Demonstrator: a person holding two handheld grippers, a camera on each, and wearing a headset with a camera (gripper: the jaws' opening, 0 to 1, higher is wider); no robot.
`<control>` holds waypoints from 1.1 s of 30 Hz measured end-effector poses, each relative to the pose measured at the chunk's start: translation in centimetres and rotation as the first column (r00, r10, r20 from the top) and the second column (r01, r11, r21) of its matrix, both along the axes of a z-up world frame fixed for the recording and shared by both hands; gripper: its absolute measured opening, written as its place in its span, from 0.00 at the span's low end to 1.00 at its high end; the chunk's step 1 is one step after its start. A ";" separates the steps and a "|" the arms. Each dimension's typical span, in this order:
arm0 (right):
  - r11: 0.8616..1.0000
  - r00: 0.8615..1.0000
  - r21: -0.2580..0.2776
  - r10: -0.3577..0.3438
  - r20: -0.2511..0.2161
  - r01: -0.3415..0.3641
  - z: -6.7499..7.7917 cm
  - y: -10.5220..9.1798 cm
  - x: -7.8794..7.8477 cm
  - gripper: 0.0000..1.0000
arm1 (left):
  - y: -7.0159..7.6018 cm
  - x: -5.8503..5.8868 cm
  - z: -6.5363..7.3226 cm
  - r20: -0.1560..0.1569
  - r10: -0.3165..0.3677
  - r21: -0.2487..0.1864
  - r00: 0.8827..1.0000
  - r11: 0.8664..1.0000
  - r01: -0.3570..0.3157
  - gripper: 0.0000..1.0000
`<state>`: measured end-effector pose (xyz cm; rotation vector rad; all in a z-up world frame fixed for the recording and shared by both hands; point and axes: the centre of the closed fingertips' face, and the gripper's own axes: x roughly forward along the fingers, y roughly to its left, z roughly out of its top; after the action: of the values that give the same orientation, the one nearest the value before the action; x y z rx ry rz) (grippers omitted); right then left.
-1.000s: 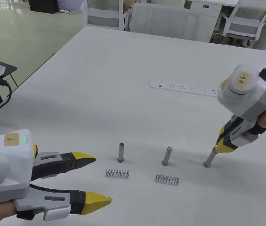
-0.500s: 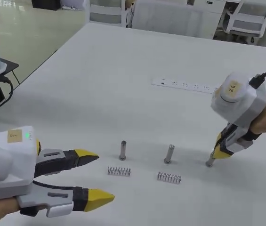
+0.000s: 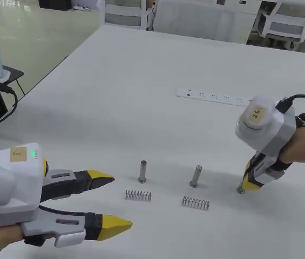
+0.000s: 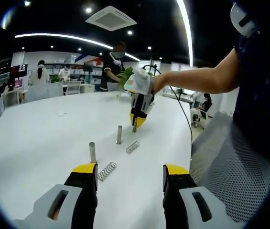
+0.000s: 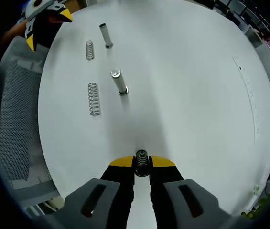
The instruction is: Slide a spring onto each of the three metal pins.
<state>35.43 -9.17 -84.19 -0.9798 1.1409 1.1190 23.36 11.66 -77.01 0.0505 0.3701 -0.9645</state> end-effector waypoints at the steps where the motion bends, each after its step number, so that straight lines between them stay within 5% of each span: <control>1: 1.000 1.000 -0.002 -0.001 -0.002 0.001 -0.1 0.0 0.0 0.09 | 0.0 0.0 0.0 0.000 0.000 0.000 1.000 1.000 0.000 0.50; 16: 1.000 1.000 0.001 -0.006 -0.006 0.006 -0.5 -0.1 -0.3 0.10 | 0.0 0.0 0.1 0.001 0.001 -0.001 1.000 1.000 -0.001 0.49; 33: 0.999 0.999 0.032 0.008 0.037 -0.009 0.2 0.4 -0.1 0.24 | 0.1 -0.1 0.2 0.002 0.002 0.000 1.000 1.000 -0.002 0.49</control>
<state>35.34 -8.79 -83.98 -0.9769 1.0866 1.1187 23.25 11.72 -76.84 0.0514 0.3684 -0.9628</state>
